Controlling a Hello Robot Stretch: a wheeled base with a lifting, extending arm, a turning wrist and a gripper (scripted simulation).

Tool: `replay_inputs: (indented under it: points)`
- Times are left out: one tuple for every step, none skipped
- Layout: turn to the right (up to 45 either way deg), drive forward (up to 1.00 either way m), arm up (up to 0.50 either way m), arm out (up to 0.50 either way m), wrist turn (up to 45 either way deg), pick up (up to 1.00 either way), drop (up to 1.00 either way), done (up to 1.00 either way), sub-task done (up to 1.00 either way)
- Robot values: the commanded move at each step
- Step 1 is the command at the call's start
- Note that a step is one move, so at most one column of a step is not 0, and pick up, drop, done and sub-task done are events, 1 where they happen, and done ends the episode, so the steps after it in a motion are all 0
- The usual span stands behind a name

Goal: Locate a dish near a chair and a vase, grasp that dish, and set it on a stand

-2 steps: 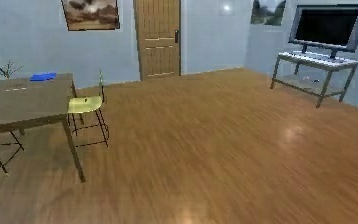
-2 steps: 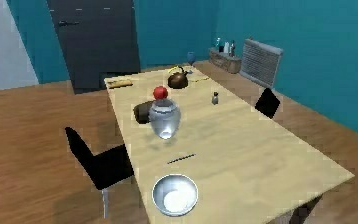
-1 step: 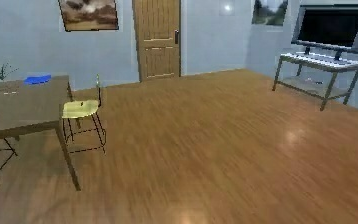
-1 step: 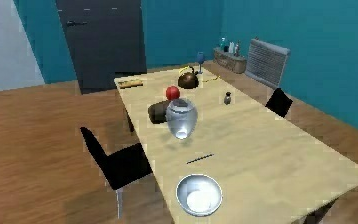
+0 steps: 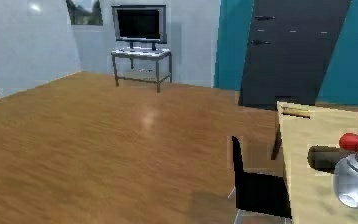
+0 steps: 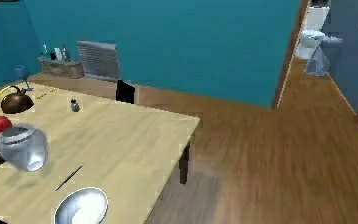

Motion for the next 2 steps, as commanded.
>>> replay_inputs:
  points:
    - [-45.0, 0.0, 0.0, 0.0, 0.0, 0.0, 0.0, 0.0, 0.0]
    - [-45.0, 0.0, 0.0, 0.0, 0.0, 0.0, 0.0, 0.0, 0.0]
